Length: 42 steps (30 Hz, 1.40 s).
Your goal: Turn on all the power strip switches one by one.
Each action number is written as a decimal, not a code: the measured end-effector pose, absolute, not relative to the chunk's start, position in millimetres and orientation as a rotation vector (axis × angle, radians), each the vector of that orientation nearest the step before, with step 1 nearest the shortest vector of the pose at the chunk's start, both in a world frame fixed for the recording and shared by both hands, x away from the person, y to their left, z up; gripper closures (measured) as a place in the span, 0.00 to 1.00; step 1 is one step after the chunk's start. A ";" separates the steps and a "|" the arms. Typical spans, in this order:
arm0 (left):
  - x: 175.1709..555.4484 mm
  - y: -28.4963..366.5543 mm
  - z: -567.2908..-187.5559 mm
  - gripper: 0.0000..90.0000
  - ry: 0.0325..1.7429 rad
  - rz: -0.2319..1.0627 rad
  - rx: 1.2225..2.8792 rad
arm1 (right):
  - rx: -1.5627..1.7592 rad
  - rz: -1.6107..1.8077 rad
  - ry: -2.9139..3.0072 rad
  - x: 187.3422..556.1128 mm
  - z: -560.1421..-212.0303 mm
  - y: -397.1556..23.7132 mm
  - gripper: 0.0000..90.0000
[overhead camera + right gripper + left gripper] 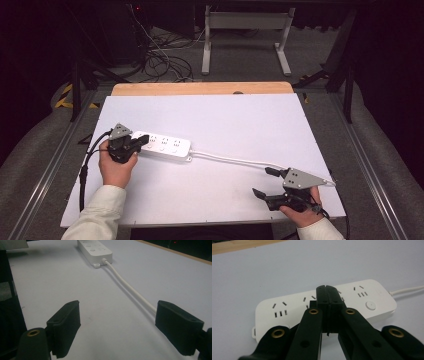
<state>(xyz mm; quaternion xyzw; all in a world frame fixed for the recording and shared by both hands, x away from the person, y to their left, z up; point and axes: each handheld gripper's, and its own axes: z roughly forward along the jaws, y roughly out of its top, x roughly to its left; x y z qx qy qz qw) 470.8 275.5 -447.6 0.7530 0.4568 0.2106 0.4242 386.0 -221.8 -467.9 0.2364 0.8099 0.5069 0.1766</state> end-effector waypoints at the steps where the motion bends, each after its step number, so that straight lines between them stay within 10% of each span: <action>1: 471.4 274.6 -448.8 1.00 1.145 0.519 1.890 | 0.669 1.433 2.294 385.9 -467.9 -221.8 0.23; 42: 481.1 267.5 -471.5 1.00 1.161 0.565 1.987 | 0.663 1.432 2.298 385.6 -468.1 -221.8 0.23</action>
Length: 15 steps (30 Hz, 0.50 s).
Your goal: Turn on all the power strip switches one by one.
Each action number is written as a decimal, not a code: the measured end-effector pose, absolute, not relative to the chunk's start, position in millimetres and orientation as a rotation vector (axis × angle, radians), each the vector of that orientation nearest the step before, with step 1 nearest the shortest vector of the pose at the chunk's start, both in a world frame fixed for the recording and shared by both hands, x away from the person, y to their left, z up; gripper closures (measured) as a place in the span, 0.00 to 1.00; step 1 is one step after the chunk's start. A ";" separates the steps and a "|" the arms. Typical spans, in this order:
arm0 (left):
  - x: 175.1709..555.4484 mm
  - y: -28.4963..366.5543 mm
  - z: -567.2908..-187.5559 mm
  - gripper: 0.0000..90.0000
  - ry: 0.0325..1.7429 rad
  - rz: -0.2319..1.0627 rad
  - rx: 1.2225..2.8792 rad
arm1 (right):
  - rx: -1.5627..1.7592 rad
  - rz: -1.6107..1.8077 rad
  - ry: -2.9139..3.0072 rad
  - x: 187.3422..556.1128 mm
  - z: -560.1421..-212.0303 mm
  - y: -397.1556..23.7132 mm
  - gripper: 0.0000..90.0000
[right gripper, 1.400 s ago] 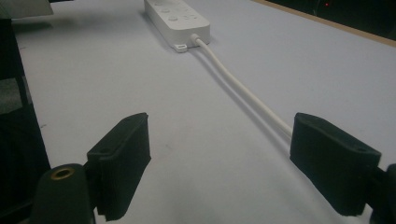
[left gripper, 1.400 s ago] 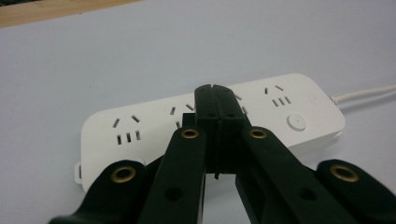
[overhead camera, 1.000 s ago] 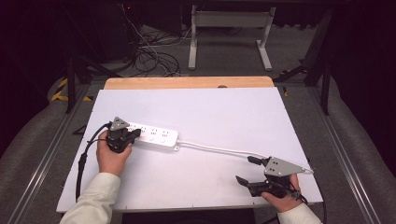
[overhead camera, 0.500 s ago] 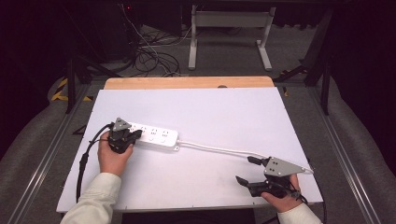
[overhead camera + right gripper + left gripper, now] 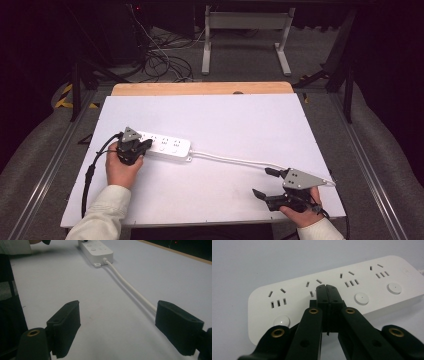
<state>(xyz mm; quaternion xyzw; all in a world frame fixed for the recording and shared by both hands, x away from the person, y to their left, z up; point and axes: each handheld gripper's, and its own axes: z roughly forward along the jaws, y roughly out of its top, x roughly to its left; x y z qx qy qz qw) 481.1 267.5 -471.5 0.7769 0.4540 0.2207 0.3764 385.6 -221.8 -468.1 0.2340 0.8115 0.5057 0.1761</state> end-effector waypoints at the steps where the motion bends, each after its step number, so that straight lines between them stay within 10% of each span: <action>1: 481.2 268.8 -472.1 1.00 1.170 0.554 1.974 | 0.660 1.431 2.298 385.6 -468.2 -221.8 0.23; 15: 480.3 269.6 -474.2 1.00 1.163 0.556 1.973 | 0.660 1.436 2.297 384.8 -468.2 -221.8 0.23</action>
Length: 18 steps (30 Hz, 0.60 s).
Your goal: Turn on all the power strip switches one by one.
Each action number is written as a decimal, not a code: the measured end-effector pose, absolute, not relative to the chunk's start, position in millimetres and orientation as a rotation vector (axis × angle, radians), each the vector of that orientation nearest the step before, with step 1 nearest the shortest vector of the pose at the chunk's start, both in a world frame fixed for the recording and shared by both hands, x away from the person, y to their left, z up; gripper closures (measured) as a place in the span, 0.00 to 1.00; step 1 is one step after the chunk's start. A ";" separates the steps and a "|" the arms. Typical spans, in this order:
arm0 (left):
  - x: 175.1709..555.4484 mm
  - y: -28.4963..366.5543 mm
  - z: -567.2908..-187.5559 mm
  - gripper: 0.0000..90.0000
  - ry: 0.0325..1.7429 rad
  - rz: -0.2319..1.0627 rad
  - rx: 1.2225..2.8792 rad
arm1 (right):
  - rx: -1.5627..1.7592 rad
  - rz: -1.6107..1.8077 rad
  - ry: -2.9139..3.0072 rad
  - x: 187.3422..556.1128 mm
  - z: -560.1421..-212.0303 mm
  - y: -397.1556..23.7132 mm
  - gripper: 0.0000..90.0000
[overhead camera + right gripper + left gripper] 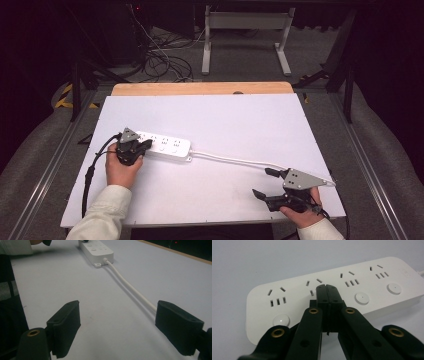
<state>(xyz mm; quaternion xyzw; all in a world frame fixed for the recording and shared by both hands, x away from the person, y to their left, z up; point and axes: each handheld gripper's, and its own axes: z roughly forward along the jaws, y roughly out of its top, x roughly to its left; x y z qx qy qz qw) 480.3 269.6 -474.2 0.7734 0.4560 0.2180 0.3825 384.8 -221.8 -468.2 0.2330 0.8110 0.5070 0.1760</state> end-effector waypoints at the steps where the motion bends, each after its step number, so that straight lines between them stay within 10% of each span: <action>1: 480.1 269.1 -474.4 1.00 1.164 0.558 1.972 | 0.659 1.433 2.297 384.8 -468.1 -222.0 0.23; 18: 478.7 268.8 -474.5 1.00 1.179 0.576 1.983 | 0.666 1.437 2.296 384.3 -467.9 -221.7 0.23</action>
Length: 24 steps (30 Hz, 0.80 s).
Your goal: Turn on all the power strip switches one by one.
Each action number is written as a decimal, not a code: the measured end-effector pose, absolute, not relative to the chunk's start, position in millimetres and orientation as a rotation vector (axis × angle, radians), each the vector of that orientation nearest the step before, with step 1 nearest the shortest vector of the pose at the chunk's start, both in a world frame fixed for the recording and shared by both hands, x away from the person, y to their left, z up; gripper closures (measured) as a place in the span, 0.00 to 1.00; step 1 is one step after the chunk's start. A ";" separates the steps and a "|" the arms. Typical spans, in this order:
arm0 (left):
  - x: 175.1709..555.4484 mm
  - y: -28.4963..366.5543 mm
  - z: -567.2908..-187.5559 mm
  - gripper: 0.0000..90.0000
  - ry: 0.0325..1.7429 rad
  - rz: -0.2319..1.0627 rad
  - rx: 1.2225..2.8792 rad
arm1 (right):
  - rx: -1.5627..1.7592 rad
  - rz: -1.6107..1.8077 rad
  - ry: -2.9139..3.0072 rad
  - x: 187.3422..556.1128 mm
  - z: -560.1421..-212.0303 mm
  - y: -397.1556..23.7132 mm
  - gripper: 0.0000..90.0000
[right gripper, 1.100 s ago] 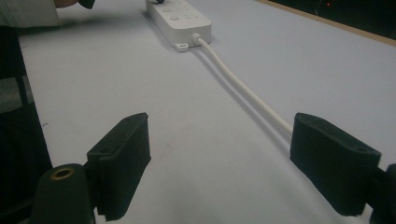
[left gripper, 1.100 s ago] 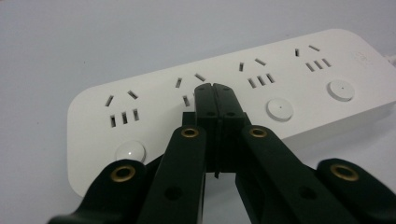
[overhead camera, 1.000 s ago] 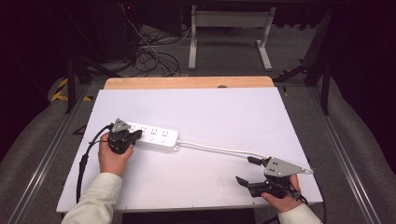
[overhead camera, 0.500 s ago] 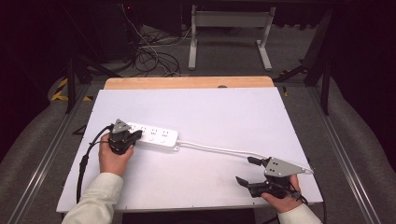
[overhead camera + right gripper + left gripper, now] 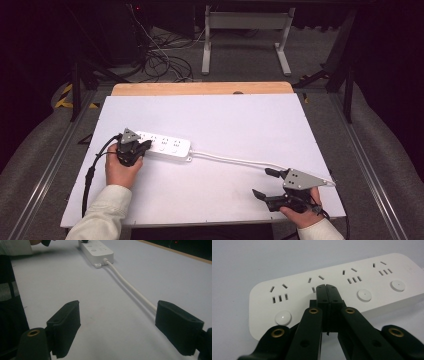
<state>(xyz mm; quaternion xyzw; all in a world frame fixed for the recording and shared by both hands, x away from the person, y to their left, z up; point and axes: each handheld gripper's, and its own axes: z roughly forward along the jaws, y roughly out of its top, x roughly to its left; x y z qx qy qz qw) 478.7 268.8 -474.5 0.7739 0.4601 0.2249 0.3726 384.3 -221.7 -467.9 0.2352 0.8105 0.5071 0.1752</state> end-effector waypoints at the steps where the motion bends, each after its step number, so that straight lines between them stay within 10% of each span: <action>1: 478.9 269.0 -474.2 1.00 1.183 0.571 1.984 | 0.667 1.437 2.296 384.3 -467.9 -221.7 0.23; 24: 464.0 262.7 -441.1 1.00 1.099 0.501 1.866 | 0.676 1.439 2.295 385.8 -468.8 -223.1 0.23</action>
